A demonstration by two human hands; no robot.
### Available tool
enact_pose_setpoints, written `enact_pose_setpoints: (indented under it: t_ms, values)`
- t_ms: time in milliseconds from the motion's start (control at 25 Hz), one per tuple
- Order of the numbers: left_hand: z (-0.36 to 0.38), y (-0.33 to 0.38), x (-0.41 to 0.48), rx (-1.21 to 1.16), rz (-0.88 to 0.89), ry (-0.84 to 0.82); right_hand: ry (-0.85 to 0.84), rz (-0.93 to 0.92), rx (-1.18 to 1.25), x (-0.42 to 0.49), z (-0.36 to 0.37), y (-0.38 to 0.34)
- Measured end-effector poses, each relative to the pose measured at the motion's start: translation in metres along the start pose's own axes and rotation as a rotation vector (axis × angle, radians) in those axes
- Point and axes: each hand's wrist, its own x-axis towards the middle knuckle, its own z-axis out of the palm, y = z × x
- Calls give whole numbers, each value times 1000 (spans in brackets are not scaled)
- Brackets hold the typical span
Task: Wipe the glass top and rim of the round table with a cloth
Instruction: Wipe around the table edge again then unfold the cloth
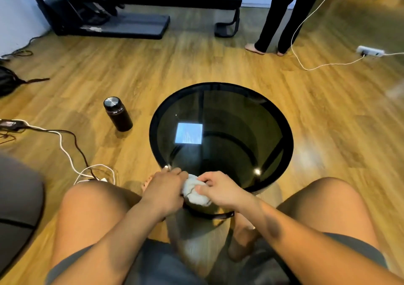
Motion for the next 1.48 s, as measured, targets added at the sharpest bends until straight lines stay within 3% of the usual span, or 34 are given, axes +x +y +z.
enact_pose_setpoints:
  t_ms: [80,200,320,480,600,720,800,840,920,1040,1120,1160,1240,1360,1480]
  values:
    - [-11,-13,-9,-283,-125,49,-23,10,352,-7,5,-12]
    - [-20,-15,-24,-961,-288,122,93,42,827,-21,-9,-19]
    - [-30,22,-17,-1518,-347,98,157,106,826,-29,-23,-11]
    - [-41,57,21,-1703,-354,21,158,70,1021,-19,-36,-3]
    - [-36,39,69,-1397,-292,44,233,46,1013,15,-60,3]
    - [-39,-23,142,-802,-237,248,402,64,725,93,-119,10]
    - [-45,-79,192,-537,-376,430,597,16,490,162,-176,7]
    - [-44,-106,212,-517,-461,475,684,-49,384,198,-204,3]
    - [-37,-135,229,-708,-604,459,752,-124,6,265,-240,-3]
    - [-29,-149,240,-1147,-728,447,613,-55,-611,346,-237,-2]
    - [-27,-157,240,-1455,-854,468,625,45,-722,368,-193,-25]
    - [-25,-161,239,-1556,-893,454,622,1,-728,370,-164,-42]
    - [-26,-161,239,-1722,-926,429,542,-239,-685,355,-103,-76]
    - [-29,-161,239,-1934,-970,573,152,-554,-641,306,-46,-94]
    - [-31,-164,233,-1898,-1047,602,-217,-930,-864,305,-88,-68]
